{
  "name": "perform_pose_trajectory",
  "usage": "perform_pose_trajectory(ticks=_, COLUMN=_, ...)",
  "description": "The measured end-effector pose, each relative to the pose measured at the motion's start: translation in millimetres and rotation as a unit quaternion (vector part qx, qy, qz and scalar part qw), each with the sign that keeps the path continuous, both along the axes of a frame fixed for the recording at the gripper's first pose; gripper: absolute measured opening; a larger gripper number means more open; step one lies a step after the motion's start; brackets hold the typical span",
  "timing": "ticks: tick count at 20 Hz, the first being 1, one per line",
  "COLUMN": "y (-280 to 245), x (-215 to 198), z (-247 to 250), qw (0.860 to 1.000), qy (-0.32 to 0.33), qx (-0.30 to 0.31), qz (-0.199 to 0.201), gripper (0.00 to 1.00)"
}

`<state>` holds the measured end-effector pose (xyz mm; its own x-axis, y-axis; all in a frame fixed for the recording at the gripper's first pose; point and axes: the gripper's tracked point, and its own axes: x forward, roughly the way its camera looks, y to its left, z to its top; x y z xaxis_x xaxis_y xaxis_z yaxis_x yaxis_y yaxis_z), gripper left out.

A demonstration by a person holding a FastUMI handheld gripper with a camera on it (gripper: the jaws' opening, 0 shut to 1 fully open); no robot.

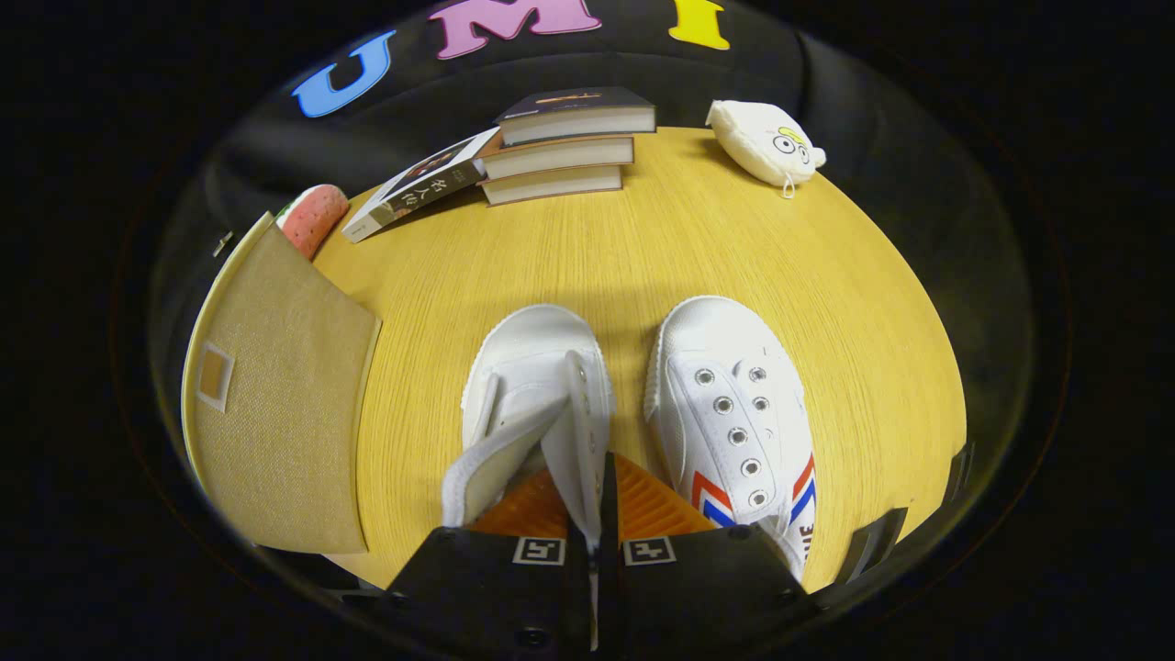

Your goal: Open the storage box then place both shoes into the box .Put the left shoe in first, then the right shoe, with the right side of both shoes facing outward in a uniform manner.

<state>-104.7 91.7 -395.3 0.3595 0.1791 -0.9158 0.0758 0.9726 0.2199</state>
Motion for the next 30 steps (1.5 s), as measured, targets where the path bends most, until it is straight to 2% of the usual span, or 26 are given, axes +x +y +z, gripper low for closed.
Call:
perform_pose_trajectory(ticks=5, y=9, x=-2, z=28, qw=0.996, qy=0.032, qx=0.062, qz=-0.062, gripper=0.06)
perform_pose_trajectory(ticks=8, y=9, x=0, z=57, qw=0.993, qy=0.039, qx=0.074, qz=-0.088, gripper=0.06)
perform_pose_trajectory(ticks=13, y=29, x=15, z=130, qw=0.989, qy=0.031, qx=0.093, qz=-0.108, gripper=0.06)
perform_pose_trajectory(ticks=17, y=73, x=36, z=191, qw=0.989, qy=0.009, qx=0.112, qz=-0.095, gripper=0.05)
perform_pose_trajectory(ticks=22, y=158, x=44, z=233, qw=0.98, qy=0.049, qx=0.169, qz=-0.092, gripper=0.05)
perform_pose_trajectory(ticks=26, y=215, x=35, z=223, qw=0.979, qy=0.094, qx=0.163, qz=-0.073, gripper=0.06)
perform_pose_trajectory(ticks=30, y=252, x=20, z=196, qw=0.975, qy=0.145, qx=0.15, qz=-0.074, gripper=0.05)
